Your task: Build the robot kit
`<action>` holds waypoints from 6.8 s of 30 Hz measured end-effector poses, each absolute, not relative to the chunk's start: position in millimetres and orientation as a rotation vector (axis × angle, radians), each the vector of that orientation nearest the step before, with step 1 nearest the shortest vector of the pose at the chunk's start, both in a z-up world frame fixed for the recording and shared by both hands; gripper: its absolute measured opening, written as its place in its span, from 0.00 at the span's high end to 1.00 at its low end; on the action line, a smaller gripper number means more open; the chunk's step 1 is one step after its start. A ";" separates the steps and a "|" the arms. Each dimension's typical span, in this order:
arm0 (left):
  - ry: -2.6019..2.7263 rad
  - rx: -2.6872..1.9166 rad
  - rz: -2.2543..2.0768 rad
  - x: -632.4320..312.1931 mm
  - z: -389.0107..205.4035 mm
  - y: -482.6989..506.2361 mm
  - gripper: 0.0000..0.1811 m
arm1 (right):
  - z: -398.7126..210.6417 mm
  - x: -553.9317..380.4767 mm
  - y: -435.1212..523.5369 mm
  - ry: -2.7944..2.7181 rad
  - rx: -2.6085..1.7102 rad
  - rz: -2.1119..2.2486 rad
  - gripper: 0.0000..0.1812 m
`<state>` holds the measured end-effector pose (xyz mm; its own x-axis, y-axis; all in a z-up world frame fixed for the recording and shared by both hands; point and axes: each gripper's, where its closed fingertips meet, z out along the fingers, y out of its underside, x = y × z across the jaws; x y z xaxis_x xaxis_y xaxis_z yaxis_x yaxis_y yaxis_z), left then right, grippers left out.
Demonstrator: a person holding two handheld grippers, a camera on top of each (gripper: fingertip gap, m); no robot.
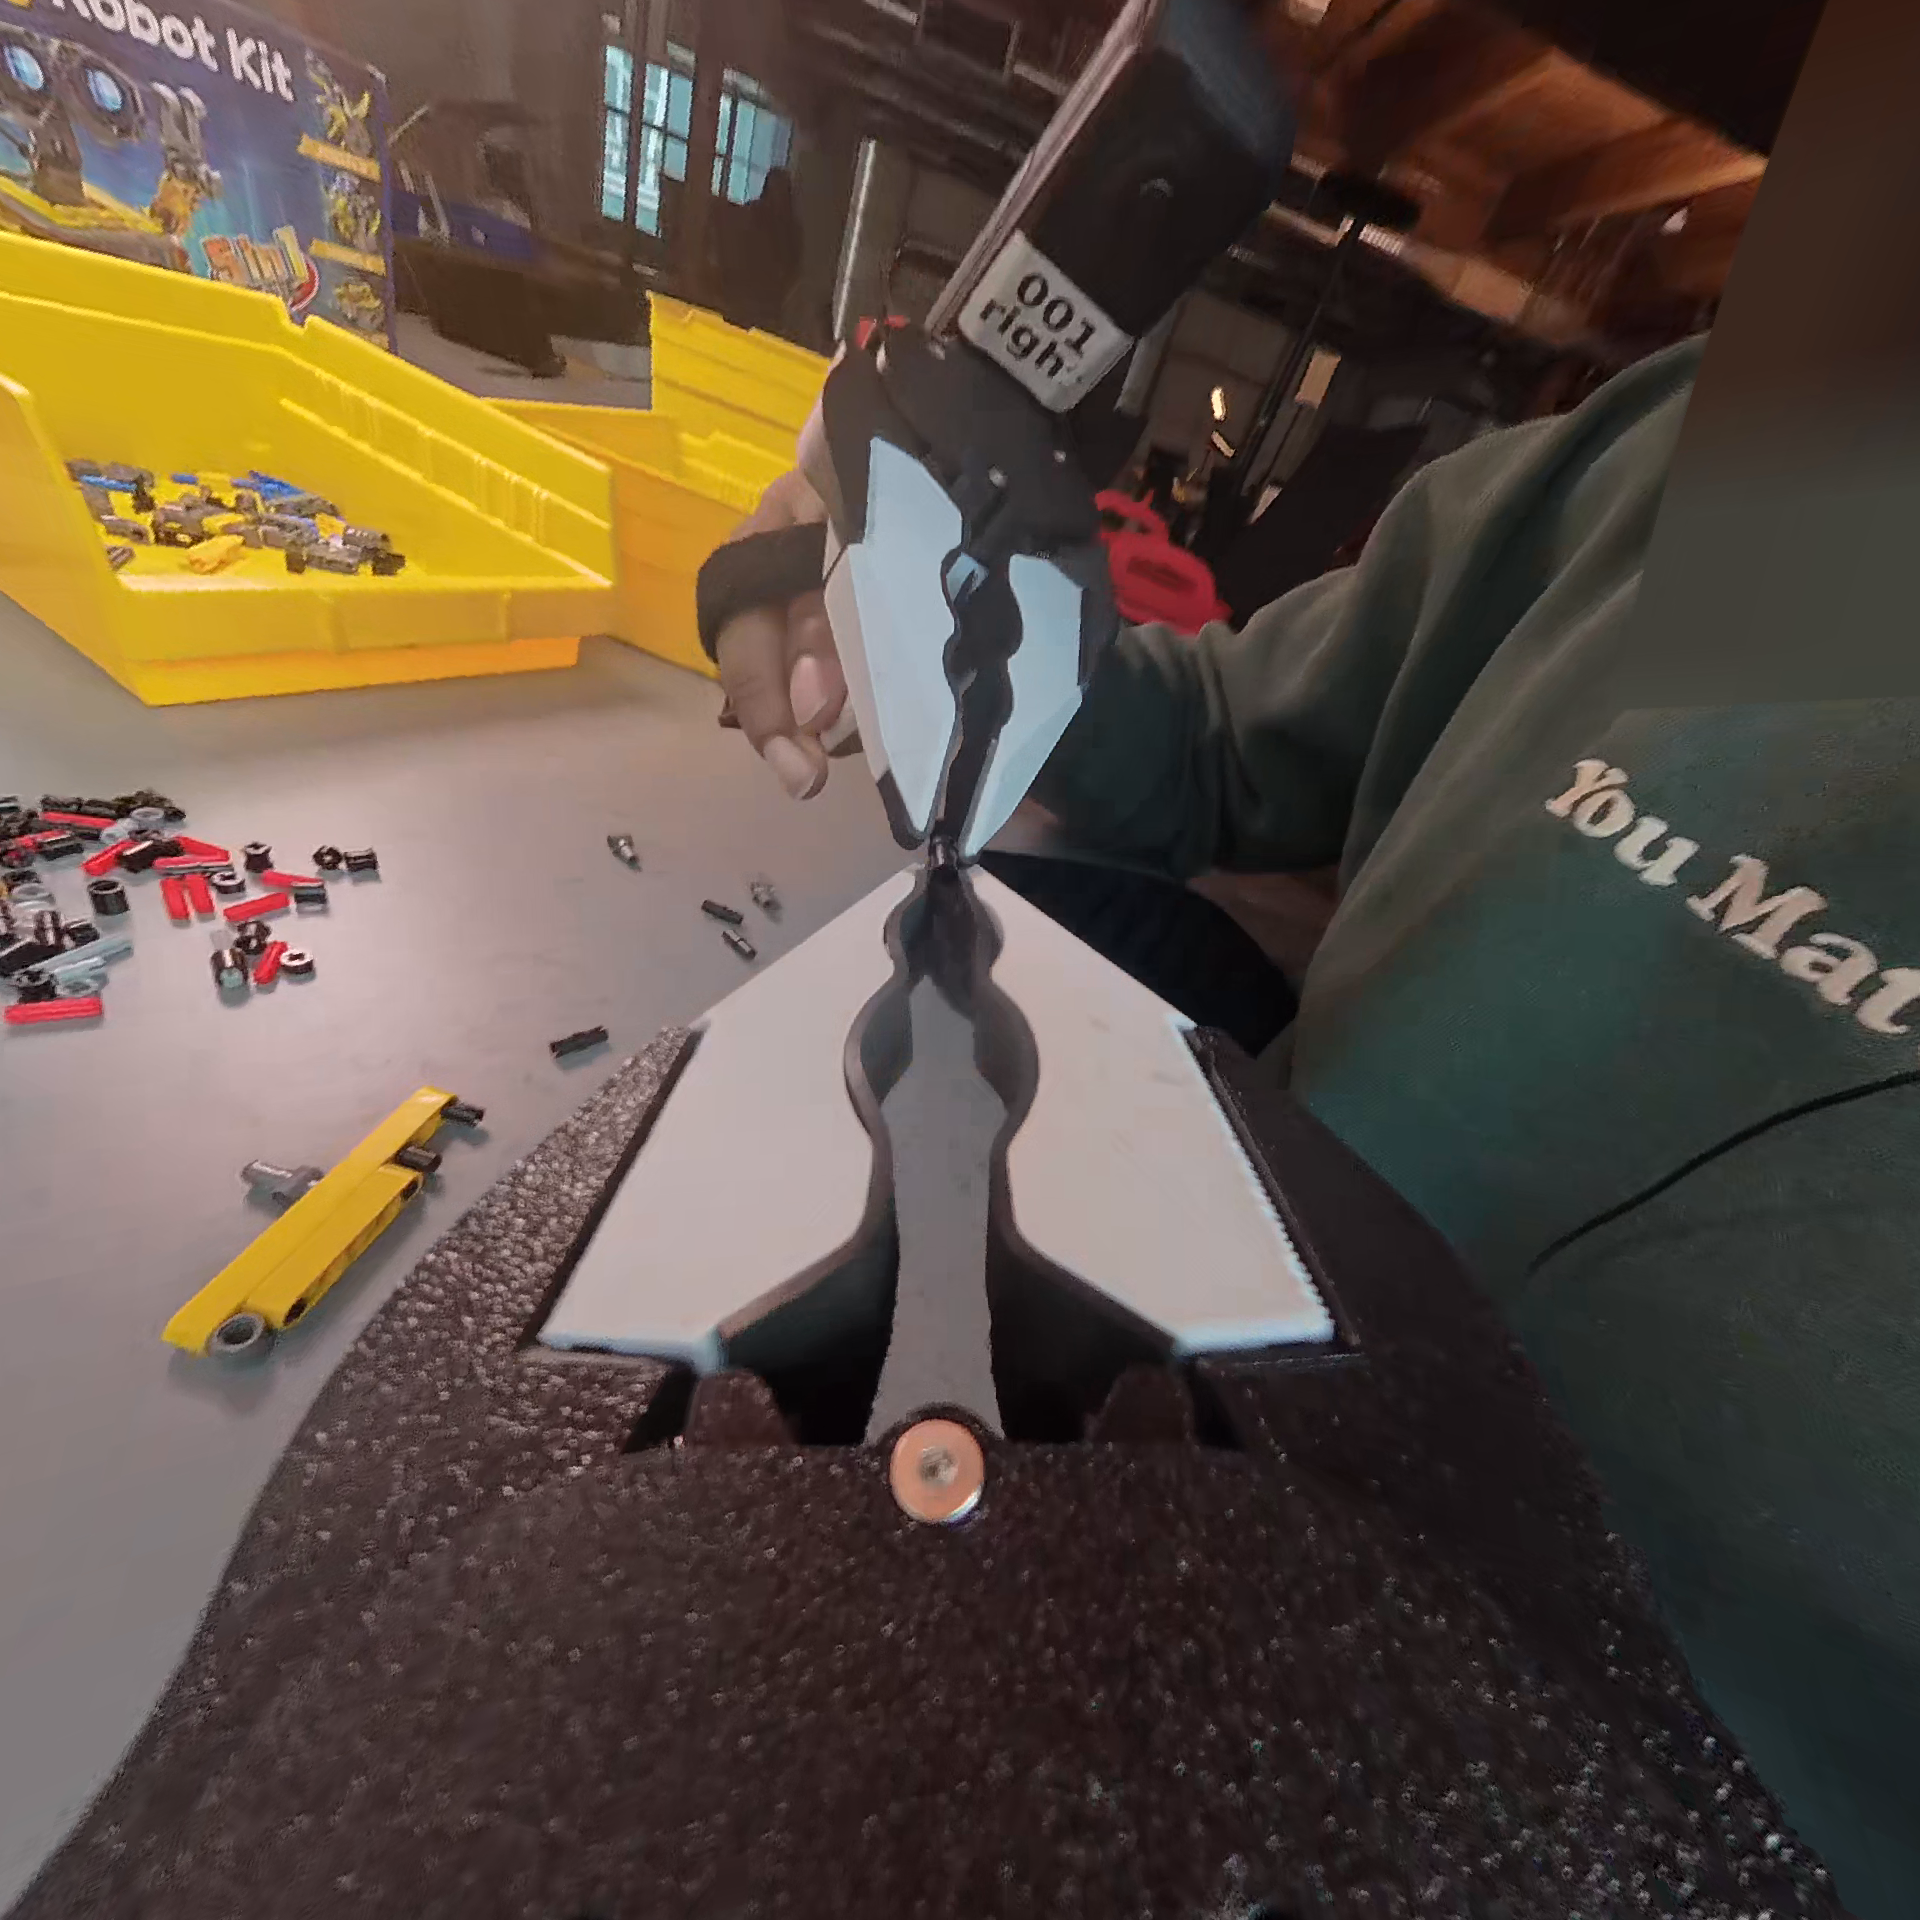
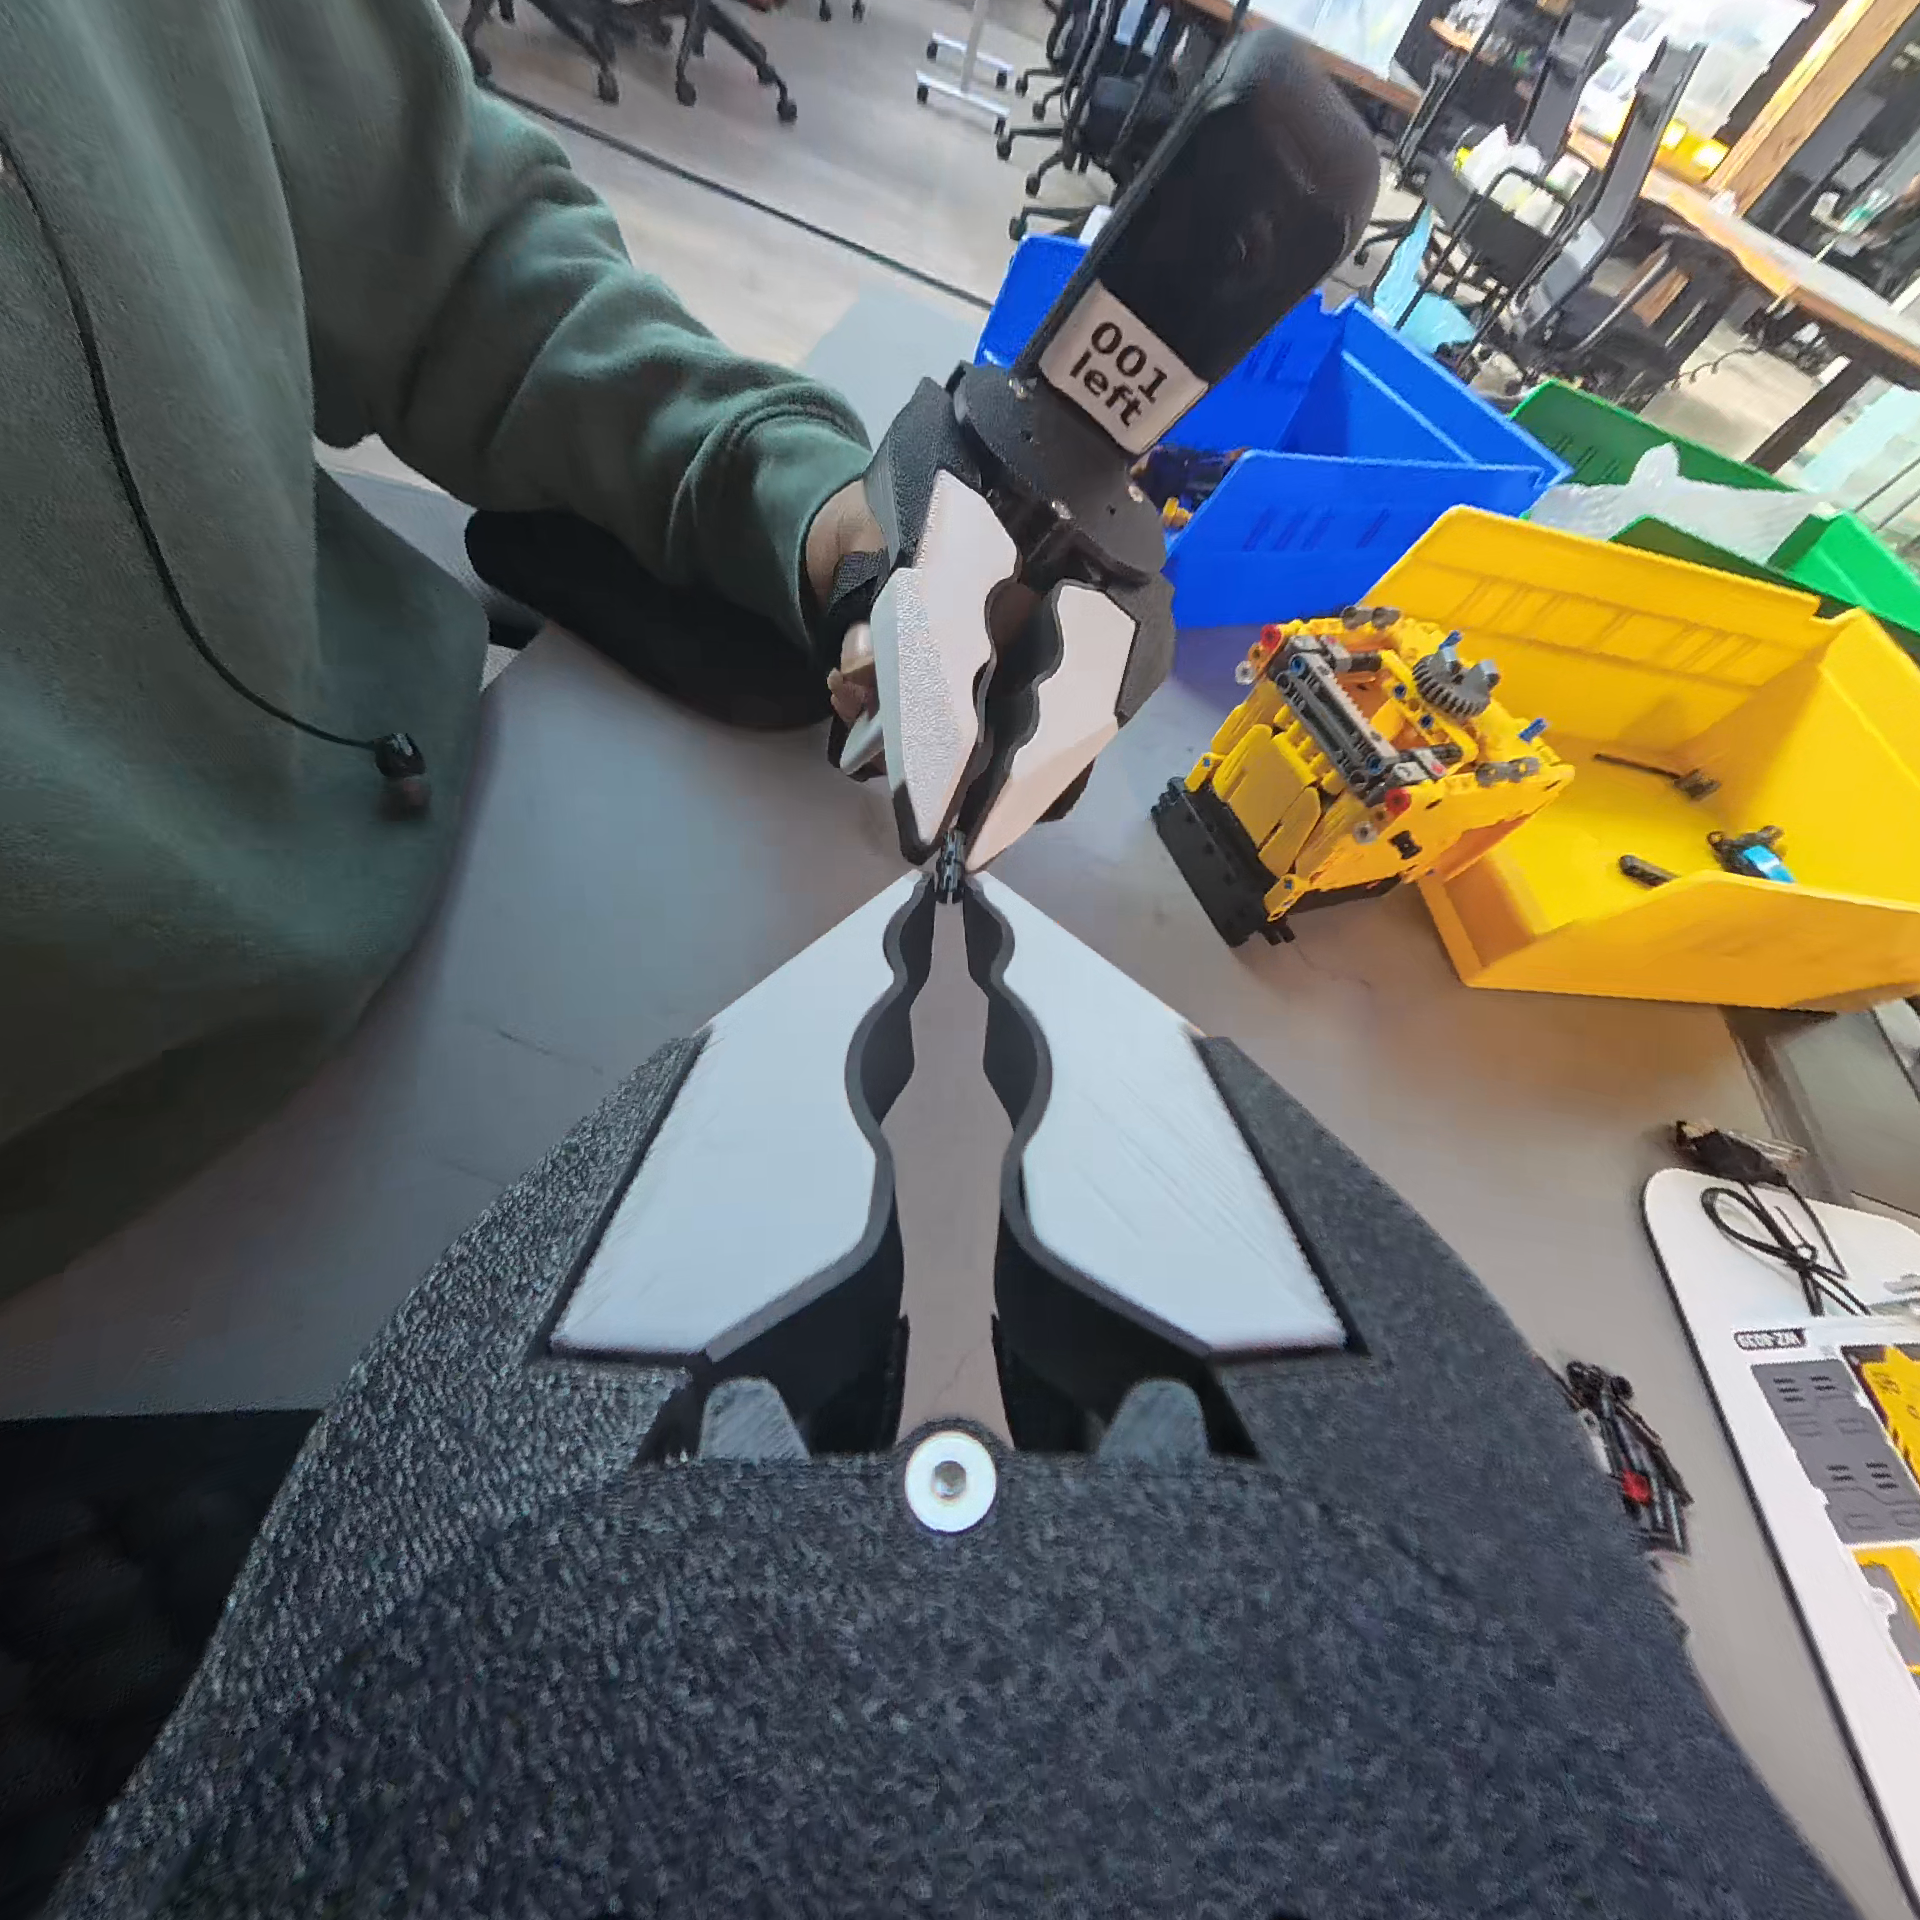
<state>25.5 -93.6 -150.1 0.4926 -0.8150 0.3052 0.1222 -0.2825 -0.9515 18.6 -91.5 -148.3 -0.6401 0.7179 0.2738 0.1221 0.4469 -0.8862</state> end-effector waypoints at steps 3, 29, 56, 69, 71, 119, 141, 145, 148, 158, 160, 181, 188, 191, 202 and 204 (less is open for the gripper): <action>0.573 -1.542 -1.098 22.6 -138.7 -96.0 0.98 | -140.9 17.6 -91.9 -2.015 -0.686 1.191 0.97; 0.562 -1.548 -1.126 23.1 -140.6 -96.4 0.98 | -138.9 13.7 -94.6 -1.984 -0.714 1.240 0.98; 0.774 -1.721 -0.674 21.0 -180.2 -88.9 0.98 | -174.5 11.1 -90.2 -2.125 -0.885 1.216 0.98; 0.716 -1.672 -0.826 23.4 -170.2 -91.2 0.98 | -161.9 12.1 -93.7 -2.075 -0.861 1.295 0.98; 0.718 -1.672 -0.823 23.6 -170.5 -91.3 0.98 | -161.8 12.0 -94.0 -2.073 -0.855 1.294 0.98; 0.985 -2.112 -0.577 28.0 -258.5 -102.5 0.84 | -214.5 17.0 -72.6 -2.219 -1.026 1.096 0.98; 0.775 -2.103 -0.326 -34.8 -244.7 -61.7 0.89 | -238.1 51.9 -31.2 -2.128 -1.196 1.002 0.98; 0.755 -2.188 -0.137 -60.2 -255.6 -38.7 0.84 | -236.6 54.4 -27.6 -2.117 -1.202 0.996 0.98; 0.767 -2.218 -0.132 -60.1 -262.8 -29.5 0.80 | -236.2 55.9 -25.8 -2.112 -1.204 0.998 0.98; 0.836 -2.206 -0.087 -53.1 -264.4 -16.1 0.87 | -235.3 58.9 -24.1 -2.104 -1.203 1.025 0.98; 0.870 -2.195 -0.085 -47.4 -264.1 -19.7 0.89 | -234.9 58.4 -24.3 -2.100 -1.204 1.030 0.98; 1.186 -2.106 -0.446 38.6 -259.1 -86.1 0.90 | -240.1 56.0 -22.7 -2.101 -1.219 1.015 0.98; 1.132 -2.220 -0.355 41.7 -265.8 -90.5 0.92 | -237.5 56.2 -17.0 -2.083 -1.226 0.994 0.98; 1.006 -2.177 -0.492 37.3 -239.6 -82.6 0.90 | -233.4 56.2 -13.9 -2.064 -1.228 0.998 0.98; 0.896 -2.432 -0.229 -11.2 -267.6 -12.0 0.89 | -234.0 57.4 -8.1 -2.042 -1.239 0.993 0.98; 0.814 -2.482 -0.159 -18.7 -268.8 -20.3 0.90 | -233.3 58.5 -5.6 -2.033 -1.247 1.008 0.98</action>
